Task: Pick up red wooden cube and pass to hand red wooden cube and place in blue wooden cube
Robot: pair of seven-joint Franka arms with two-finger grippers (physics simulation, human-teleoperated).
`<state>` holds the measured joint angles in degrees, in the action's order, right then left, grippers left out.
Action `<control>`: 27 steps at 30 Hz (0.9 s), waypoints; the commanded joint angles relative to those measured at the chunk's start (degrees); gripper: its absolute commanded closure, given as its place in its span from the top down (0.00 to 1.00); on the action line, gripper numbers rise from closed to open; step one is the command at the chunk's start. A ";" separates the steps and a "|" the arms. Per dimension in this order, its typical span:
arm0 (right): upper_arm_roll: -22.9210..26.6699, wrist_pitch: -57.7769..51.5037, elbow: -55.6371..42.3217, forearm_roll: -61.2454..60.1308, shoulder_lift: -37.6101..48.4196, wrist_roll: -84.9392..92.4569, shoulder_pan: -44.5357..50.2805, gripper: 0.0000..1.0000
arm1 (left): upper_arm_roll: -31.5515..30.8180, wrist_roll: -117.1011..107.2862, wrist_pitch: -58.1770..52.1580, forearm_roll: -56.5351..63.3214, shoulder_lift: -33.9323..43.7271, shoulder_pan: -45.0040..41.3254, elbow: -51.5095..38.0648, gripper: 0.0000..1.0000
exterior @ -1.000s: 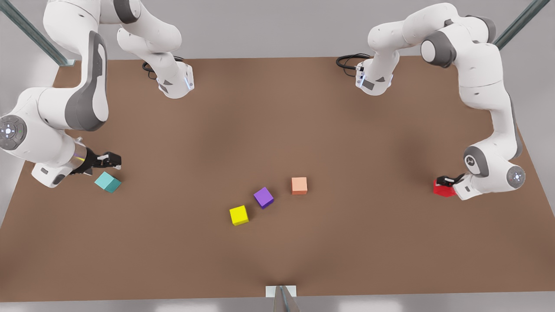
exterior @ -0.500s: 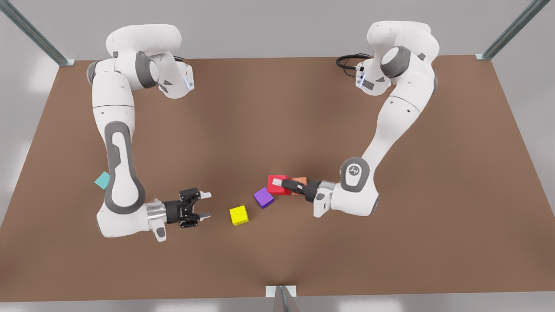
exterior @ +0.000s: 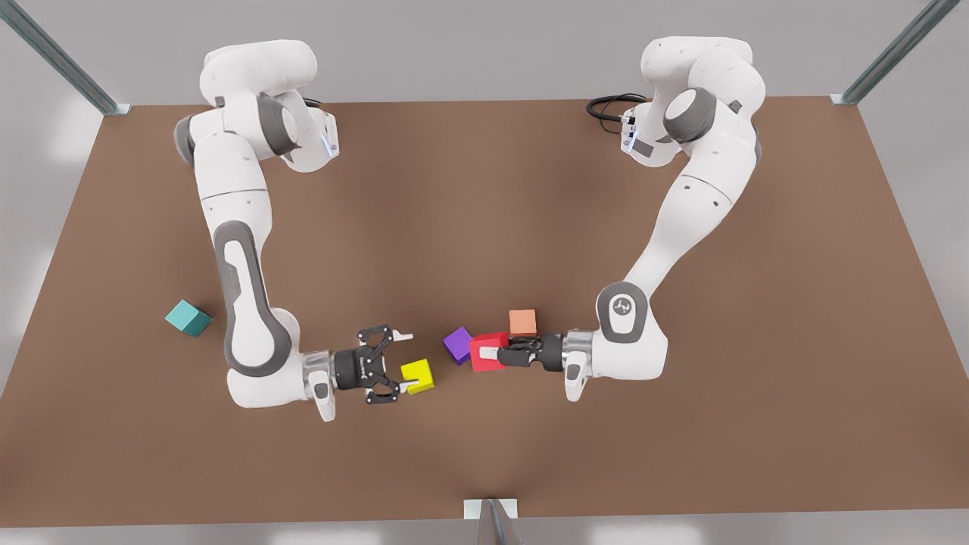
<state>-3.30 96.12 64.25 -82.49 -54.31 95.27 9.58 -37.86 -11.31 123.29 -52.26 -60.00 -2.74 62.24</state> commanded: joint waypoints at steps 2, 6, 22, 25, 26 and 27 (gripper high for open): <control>-0.04 4.33 -0.26 -5.66 -1.15 15.75 1.49 1.00 | -0.11 -1.52 -1.38 -0.21 0.15 -0.16 -0.01 0.72; -0.21 6.44 -0.88 -8.04 -1.68 13.28 3.78 1.00 | -0.11 -1.35 -1.21 -0.21 0.06 -0.34 -0.01 0.72; -1.79 6.53 0.00 -10.50 -1.76 13.19 5.45 1.00 | -0.11 1.47 -0.95 -0.21 -0.03 -0.60 -0.01 0.72; -1.88 6.09 0.44 -10.50 -1.68 13.72 5.45 1.00 | -0.11 1.38 -0.95 -0.21 0.06 -0.60 -0.01 0.72; -1.88 6.09 0.79 -10.50 -1.68 13.81 5.45 1.00 | -0.11 1.38 -0.95 -0.21 0.06 -0.60 -0.01 0.72; -1.88 6.00 1.14 -10.50 -1.68 13.90 5.54 1.00 | -0.11 1.38 -0.95 -0.21 0.06 -0.60 -0.01 0.72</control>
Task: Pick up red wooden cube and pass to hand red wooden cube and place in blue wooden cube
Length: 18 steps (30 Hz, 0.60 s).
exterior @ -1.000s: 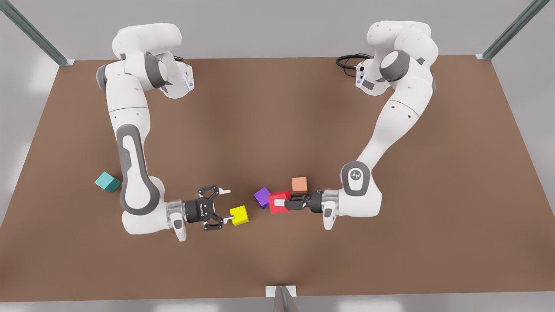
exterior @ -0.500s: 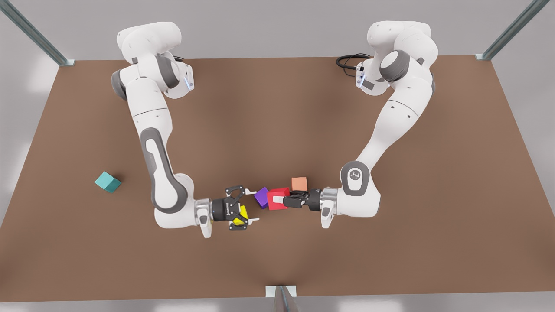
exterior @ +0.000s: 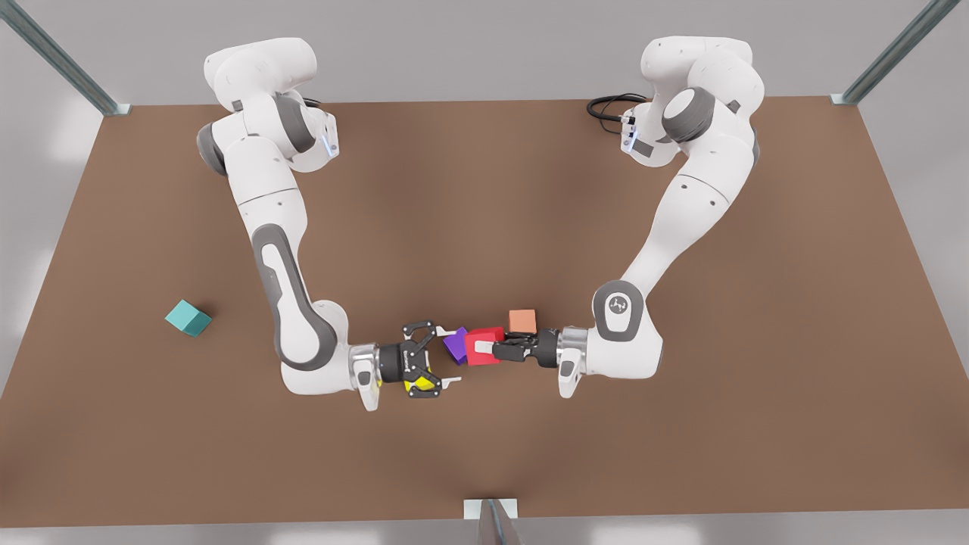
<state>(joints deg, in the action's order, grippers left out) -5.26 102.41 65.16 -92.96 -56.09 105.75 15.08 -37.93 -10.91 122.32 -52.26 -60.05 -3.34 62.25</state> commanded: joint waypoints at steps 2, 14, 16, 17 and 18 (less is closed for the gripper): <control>-0.72 -0.28 0.50 -0.03 0.10 3.50 -0.05 1.00 | -0.04 0.98 0.02 -0.21 0.11 0.00 -0.02 0.72; -1.07 0.86 0.41 -0.29 -0.34 3.33 0.74 1.00 | -0.04 1.07 0.37 -0.21 0.02 -0.44 -0.19 0.72; -1.07 0.86 0.41 -0.99 -0.51 3.33 1.18 1.00 | -0.04 5.64 0.37 -0.21 0.11 -0.53 -0.28 0.72; -1.07 0.86 0.41 -1.61 -0.51 3.33 1.62 1.00 | -0.04 6.16 0.37 -0.21 0.11 -0.53 -0.28 0.72; -1.16 0.86 0.41 -1.70 -0.95 3.33 1.88 1.00 | -0.04 7.66 0.37 -0.12 0.11 -0.53 -0.28 0.72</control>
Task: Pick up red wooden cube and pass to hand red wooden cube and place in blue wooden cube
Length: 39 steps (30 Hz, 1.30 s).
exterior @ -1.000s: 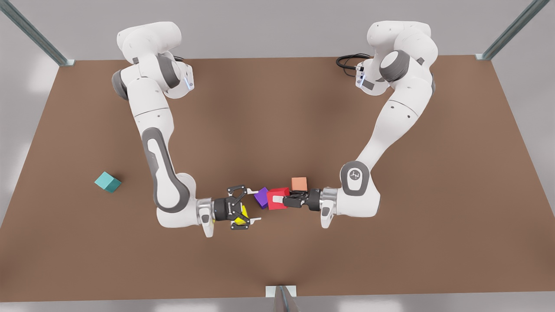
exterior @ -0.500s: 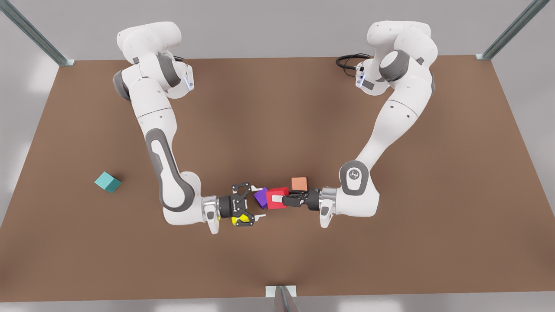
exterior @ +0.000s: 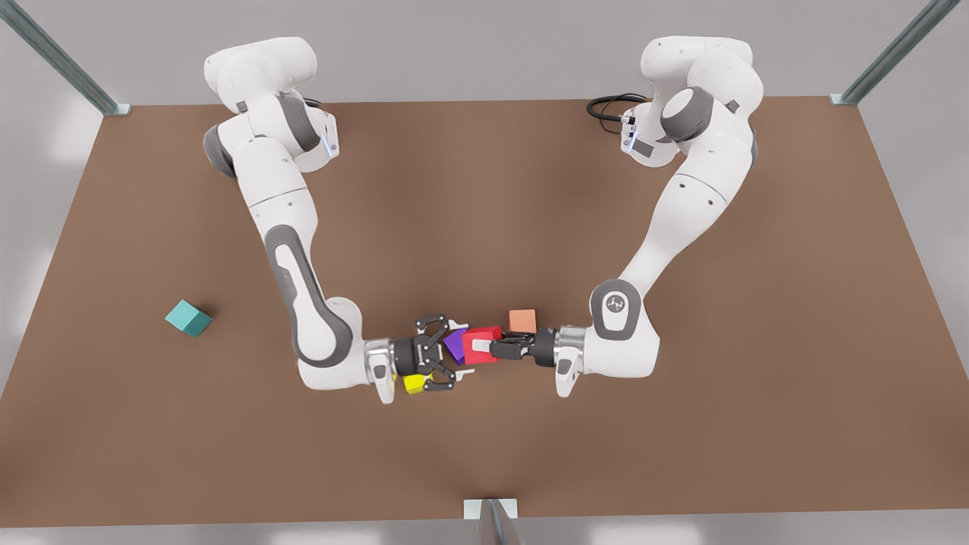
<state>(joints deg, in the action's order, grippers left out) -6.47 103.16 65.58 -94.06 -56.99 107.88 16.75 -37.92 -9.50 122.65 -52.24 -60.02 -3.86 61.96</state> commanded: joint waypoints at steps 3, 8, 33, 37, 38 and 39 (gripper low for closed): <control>-0.30 0.55 -0.19 -0.68 -0.23 0.75 0.66 1.00 | -0.04 7.22 0.05 -0.05 0.25 0.00 -0.17 0.71; -0.56 1.78 -0.54 -0.68 -0.32 0.23 1.27 1.00 | -0.04 8.36 0.05 -0.05 0.08 0.00 -0.17 0.71; 0.84 1.43 -0.80 7.30 0.83 -1.18 -3.56 0.62 | -0.40 0.10 -16.03 17.08 6.23 13.09 0.36 1.00; 2.07 -3.93 -1.24 51.15 5.74 -10.76 -16.66 0.62 | -0.57 -1.57 -37.21 50.73 17.56 22.94 0.18 1.00; 2.69 -4.28 -1.24 58.36 7.15 -13.92 -17.71 0.62 | -0.83 -1.22 -40.64 58.12 19.41 22.76 0.18 1.00; 5.23 -4.19 -1.33 66.00 8.47 -17.69 -17.71 0.62 | -1.45 -1.22 -44.68 63.48 21.69 23.02 0.18 1.00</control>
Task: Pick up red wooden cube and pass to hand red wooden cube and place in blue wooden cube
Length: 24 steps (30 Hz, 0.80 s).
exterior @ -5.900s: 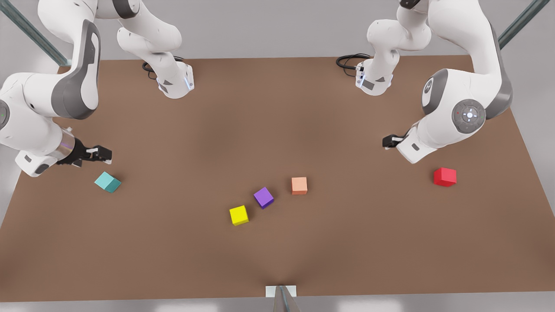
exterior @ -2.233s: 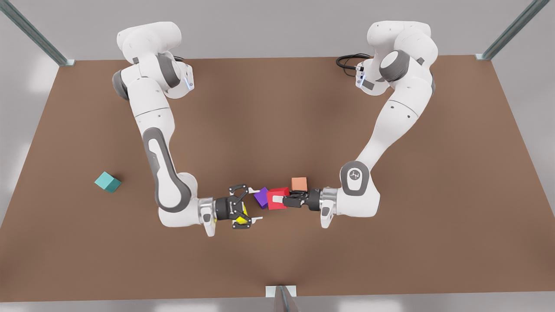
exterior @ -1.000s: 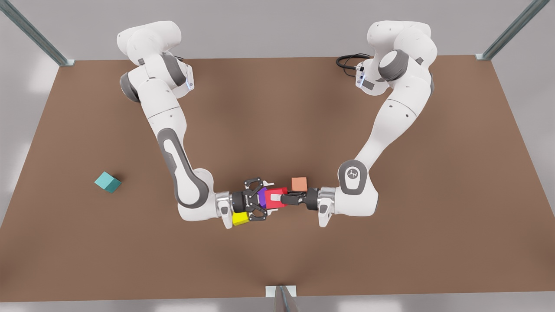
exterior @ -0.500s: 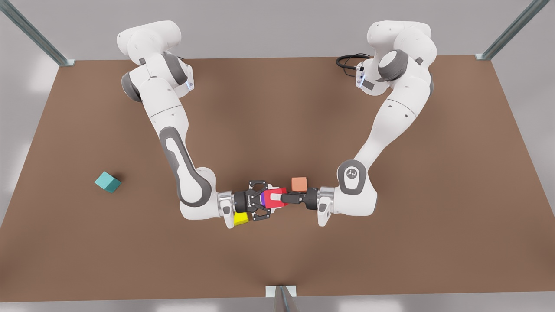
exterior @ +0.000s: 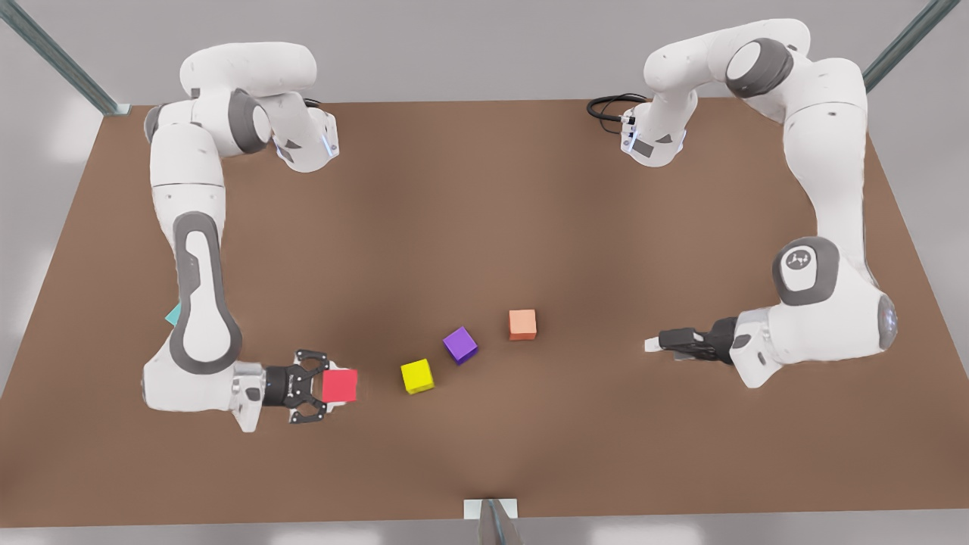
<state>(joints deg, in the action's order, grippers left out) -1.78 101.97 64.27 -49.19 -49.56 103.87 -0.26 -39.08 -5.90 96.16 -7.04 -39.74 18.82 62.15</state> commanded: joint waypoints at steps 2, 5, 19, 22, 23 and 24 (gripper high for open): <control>3.89 -3.00 -0.20 30.28 2.80 -15.71 -0.18 0.62 | -0.29 -4.99 -26.89 20.40 7.40 0.43 -0.19 1.00; 5.21 -3.00 3.67 47.77 8.16 -23.53 -0.53 0.61 | 21.53 4.05 -18.66 12.69 25.82 -12.70 17.44 1.00; 15.93 15.54 28.02 56.48 20.64 -26.00 -0.18 0.60 | 28.97 1.69 -18.02 7.75 24.89 -21.36 15.72 1.00; 15.84 16.86 32.32 56.75 23.45 -26.00 -0.44 0.60 | 28.97 1.69 -18.02 7.75 24.80 -21.36 15.81 1.00; 15.84 18.61 34.69 56.75 24.50 -26.00 -0.61 0.60 | 28.97 1.69 -18.11 7.75 24.80 -21.36 15.81 1.00; 15.84 19.32 36.27 56.75 25.30 -26.00 -0.62 0.60 | 28.97 1.69 -18.02 7.75 24.72 -21.36 15.81 1.00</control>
<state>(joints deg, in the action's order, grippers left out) 14.05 116.30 99.50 7.29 -24.84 85.39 -0.83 -10.08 -4.84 78.35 0.70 -15.06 -2.55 77.98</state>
